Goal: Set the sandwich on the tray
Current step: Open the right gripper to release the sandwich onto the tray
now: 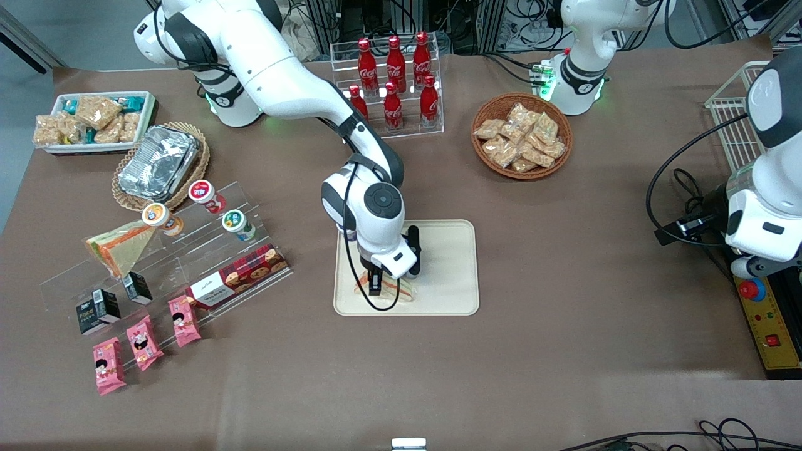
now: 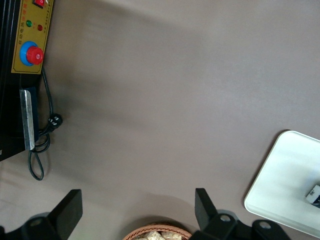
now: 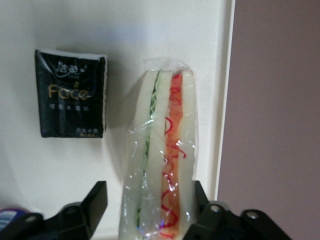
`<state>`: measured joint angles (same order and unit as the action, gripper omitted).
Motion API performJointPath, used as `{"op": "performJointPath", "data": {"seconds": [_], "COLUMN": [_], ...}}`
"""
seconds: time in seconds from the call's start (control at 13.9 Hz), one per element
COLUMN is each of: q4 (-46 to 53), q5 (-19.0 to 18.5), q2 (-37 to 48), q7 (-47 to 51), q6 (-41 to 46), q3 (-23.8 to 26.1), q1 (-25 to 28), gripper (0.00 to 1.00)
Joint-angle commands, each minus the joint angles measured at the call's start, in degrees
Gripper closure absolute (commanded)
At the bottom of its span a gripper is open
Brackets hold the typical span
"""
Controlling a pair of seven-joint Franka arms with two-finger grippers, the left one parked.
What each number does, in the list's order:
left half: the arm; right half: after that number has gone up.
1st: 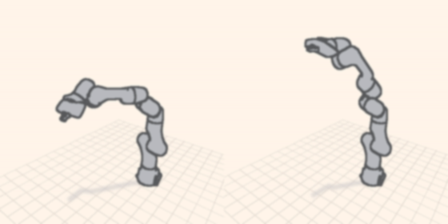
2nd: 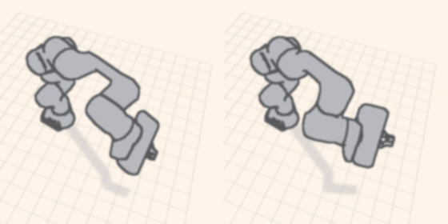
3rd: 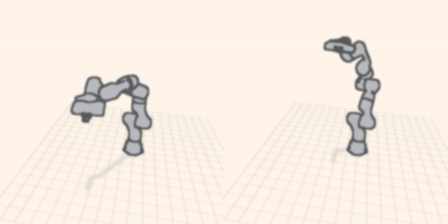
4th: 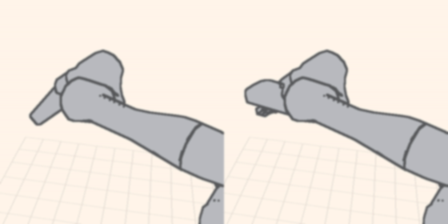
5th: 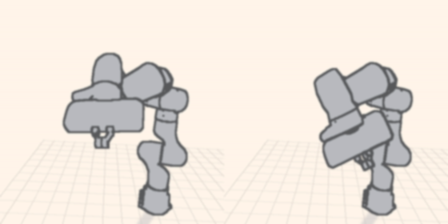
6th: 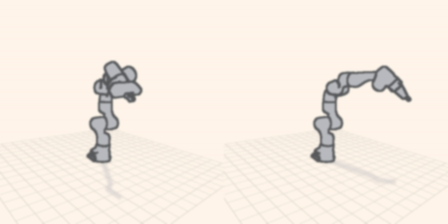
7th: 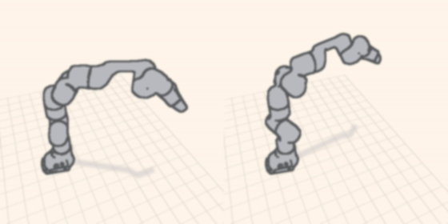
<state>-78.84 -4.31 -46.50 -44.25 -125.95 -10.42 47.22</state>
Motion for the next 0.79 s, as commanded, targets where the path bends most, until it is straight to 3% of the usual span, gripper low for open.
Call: {"op": "performJointPath", "data": {"seconds": [0.0,0.14,0.36,0.5,0.72], "q4": [0.9,1.4,1.4,1.3,1.3], "q5": [3.2,3.4,10.6,14.0,13.9], "q2": [1.3,3.5,10.1,13.8,17.7], "q7": [-0.7,-0.7,0.0,3.4,12.9], "q6": [1.3,5.1,8.7,12.0,14.6], "q3": [0.3,0.5,-0.4,-0.3,-0.7], "q1": [-0.4,-0.9,-4.0,-9.3,-14.7], "gripper": [0.05,0.04,0.04,0.04,0.04]}}
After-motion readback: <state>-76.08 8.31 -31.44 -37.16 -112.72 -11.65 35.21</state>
